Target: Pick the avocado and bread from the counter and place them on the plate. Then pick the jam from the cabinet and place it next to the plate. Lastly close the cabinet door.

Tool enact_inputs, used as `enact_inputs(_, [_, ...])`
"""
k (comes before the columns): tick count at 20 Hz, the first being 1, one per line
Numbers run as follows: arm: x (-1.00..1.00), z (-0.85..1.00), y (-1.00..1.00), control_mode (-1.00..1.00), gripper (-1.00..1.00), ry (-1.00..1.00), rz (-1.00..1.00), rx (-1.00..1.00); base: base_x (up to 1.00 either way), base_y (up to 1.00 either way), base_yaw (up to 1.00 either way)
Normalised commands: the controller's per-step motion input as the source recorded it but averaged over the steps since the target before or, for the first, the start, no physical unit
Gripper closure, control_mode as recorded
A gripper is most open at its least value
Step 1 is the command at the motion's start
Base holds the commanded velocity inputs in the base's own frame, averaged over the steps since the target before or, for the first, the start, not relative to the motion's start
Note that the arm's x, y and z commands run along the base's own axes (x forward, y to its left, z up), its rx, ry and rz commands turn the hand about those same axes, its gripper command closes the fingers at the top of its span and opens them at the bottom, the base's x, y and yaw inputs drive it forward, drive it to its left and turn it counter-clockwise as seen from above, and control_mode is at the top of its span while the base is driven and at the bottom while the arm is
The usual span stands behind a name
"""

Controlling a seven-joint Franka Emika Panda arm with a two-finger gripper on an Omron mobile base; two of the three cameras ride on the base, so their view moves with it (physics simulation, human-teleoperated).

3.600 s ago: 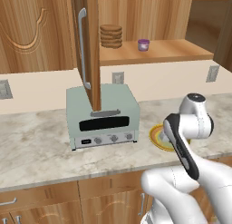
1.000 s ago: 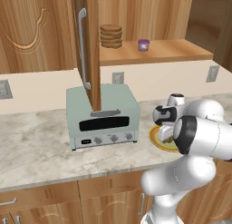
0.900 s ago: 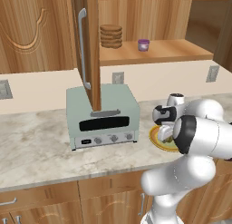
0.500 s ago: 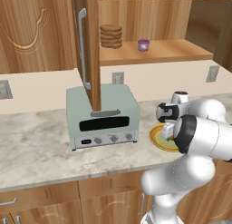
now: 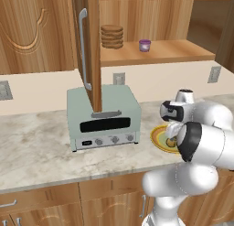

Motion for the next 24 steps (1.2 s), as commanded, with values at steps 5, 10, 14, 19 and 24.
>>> enact_inputs(5, [-0.63, 0.40, 0.00, -1.00, -1.00, -0.01, 0.00, 0.00, 0.00, 0.00, 0.00])
enact_inputs(10, [-0.43, 0.55, 0.01, -1.00, -1.00, -0.06, 0.00, 0.00, 0.00, 0.00, 0.00])
enact_inputs(14, [-0.17, 0.54, 0.24, -1.00, -1.00, -0.12, -0.01, -0.02, 0.00, 0.00, 0.00])
enact_inputs(19, [-0.11, 0.53, 0.24, -1.00, -1.00, -0.09, -0.06, 0.00, 0.00, 0.00, 0.00])
enact_inputs(24, [-0.17, 0.57, 0.14, -1.00, -1.00, -0.03, -0.14, 0.00, 0.00, 0.00, 0.00])
